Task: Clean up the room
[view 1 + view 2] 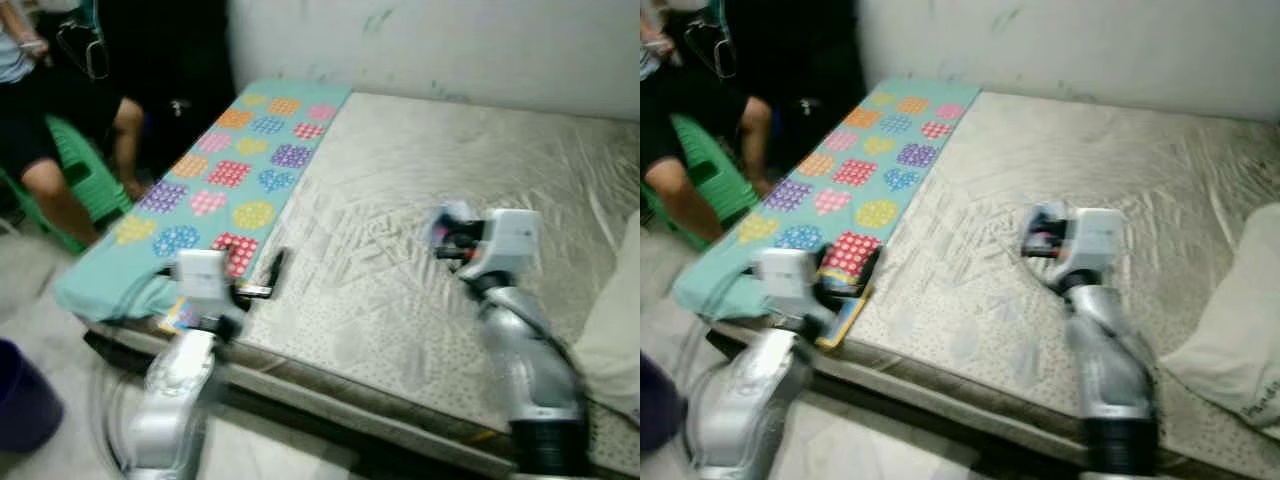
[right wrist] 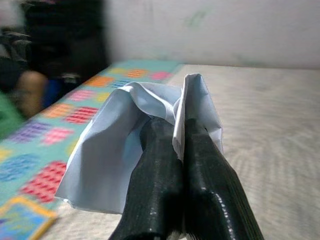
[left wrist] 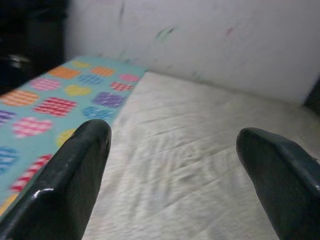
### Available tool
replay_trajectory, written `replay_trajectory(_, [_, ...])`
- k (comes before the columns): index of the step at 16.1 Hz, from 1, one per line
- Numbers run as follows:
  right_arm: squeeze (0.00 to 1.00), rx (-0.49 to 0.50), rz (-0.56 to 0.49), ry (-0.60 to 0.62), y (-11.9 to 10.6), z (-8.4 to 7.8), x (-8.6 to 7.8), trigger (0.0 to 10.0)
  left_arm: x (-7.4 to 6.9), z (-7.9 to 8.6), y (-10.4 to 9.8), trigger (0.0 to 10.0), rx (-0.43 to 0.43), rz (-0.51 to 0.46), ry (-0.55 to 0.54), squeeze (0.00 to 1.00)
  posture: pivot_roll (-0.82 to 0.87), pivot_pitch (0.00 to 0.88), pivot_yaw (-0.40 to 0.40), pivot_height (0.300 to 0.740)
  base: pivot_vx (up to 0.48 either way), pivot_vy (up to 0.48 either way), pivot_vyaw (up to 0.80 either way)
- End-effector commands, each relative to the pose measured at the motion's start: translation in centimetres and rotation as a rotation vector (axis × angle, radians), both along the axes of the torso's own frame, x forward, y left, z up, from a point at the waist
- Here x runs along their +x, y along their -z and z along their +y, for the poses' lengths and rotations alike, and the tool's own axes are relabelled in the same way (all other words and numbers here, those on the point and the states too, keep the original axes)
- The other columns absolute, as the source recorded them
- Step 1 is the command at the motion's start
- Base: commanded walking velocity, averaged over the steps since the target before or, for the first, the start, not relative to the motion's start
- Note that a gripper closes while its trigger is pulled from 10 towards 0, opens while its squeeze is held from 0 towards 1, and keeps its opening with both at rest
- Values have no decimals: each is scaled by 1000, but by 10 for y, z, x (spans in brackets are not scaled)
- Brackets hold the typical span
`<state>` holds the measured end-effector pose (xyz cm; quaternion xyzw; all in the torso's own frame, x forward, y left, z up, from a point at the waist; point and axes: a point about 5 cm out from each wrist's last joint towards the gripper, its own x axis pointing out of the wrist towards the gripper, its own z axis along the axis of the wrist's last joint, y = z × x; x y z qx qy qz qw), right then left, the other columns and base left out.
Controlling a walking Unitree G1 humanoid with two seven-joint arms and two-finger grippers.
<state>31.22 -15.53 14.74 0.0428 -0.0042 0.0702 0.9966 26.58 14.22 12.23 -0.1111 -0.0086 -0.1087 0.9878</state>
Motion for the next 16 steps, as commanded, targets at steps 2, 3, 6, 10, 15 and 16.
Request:
replay_trajectory(2, [0,-41,9,44,7,-18,-11,10000,0,0,-7,10000,5,-24,-5,0,-183,0,44,740,311,0,0])
replay_trajectory(3, [0,-46,13,44,10,-20,-14,10000,-1,3,-6,10000,9,-20,-16,0,-182,0,44,740,311,0,0])
replay_trajectory(6, [0,-64,35,43,18,-20,-21,10000,-2,14,-1,10000,38,20,-103,0,-179,0,41,740,0,0,0])
replay_trajectory(10, [0,-46,44,65,20,-25,-33,10000,-14,38,7,10000,128,64,-226,0,-163,0,38,740,0,0,0])
replay_trajectory(15, [0,-66,51,56,20,-37,-46,10000,-38,80,10,10000,252,69,-317,0,-171,0,18,740,0,0,0])
replay_trajectory(16, [0,-82,54,44,20,-38,-46,10000,-41,82,12,10000,287,73,-307,0,-170,0,12,740,0,0,0])
